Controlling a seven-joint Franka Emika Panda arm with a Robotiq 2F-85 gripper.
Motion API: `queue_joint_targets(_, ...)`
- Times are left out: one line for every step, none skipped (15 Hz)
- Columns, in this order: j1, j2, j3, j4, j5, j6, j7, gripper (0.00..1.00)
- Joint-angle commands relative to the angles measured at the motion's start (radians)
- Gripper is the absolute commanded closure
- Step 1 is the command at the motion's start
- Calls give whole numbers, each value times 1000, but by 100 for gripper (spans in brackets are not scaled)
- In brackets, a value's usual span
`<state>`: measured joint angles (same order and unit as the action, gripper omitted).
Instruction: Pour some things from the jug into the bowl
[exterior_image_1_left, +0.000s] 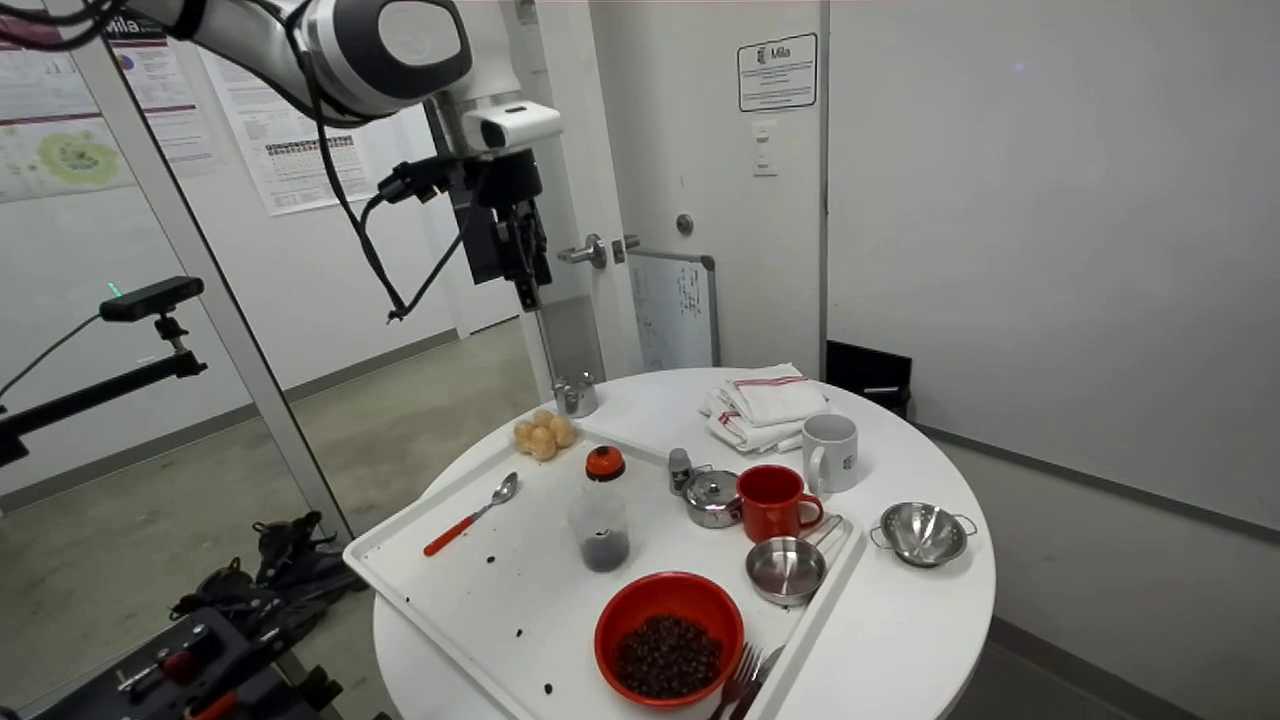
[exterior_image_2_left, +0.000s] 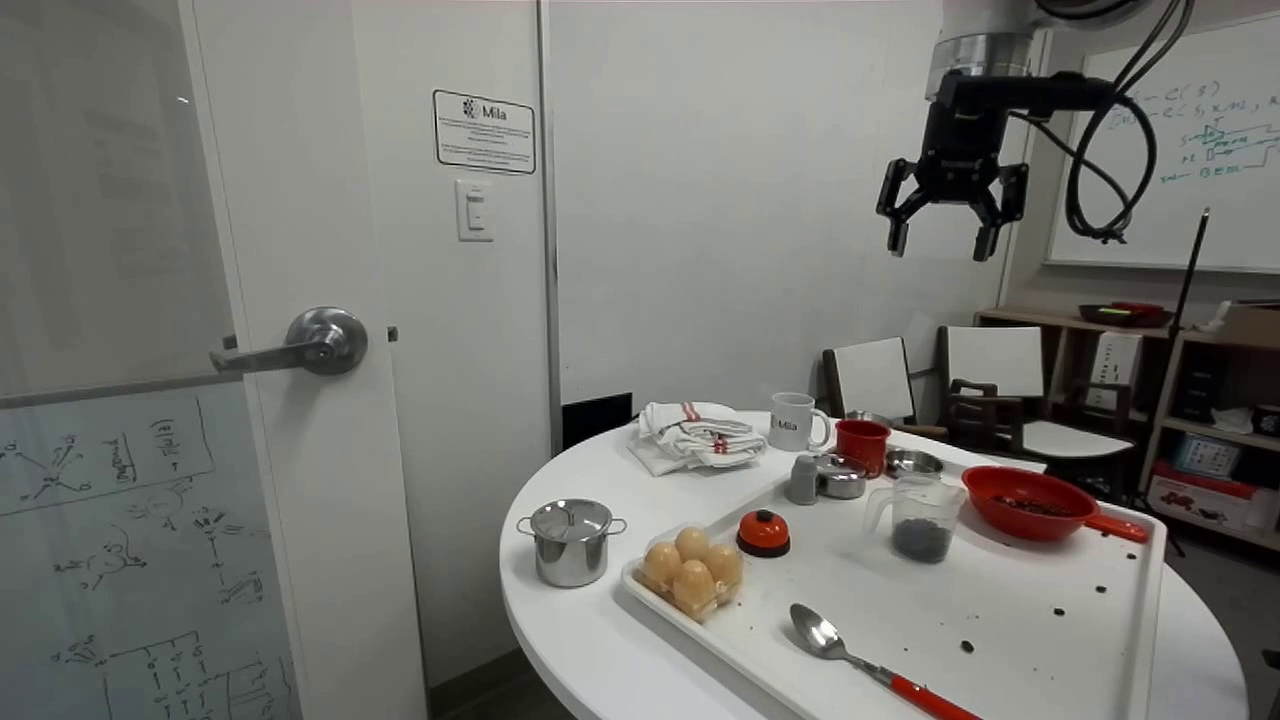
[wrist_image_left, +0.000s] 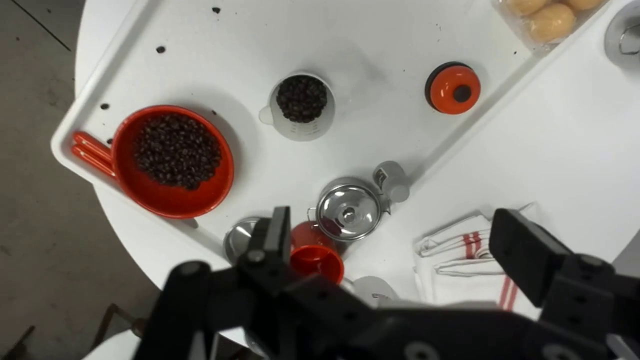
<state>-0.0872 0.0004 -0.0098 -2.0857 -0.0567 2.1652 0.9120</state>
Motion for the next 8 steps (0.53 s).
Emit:
queue_joint_targets(27, 10, -3, -4, -66, -26, 252, 0)
queue_joint_targets(34, 23, 2, 7, -81, -36, 324, 0)
queue_joint_targets(43, 43, 5, 24, -94, -43, 394, 0)
queue_joint_targets(53, 62, 8, 38, -107, -50, 466, 0)
queue_joint_targets(66, 82, 11, 52, -118, -60, 538, 0)
queue_joint_targets(81, 106, 15, 68, -125, -74, 611, 0)
queue_joint_targets(97, 126, 20, 82, -130, -92, 683, 0)
queue_joint_targets(116, 148, 24, 94, -134, -113, 756, 0)
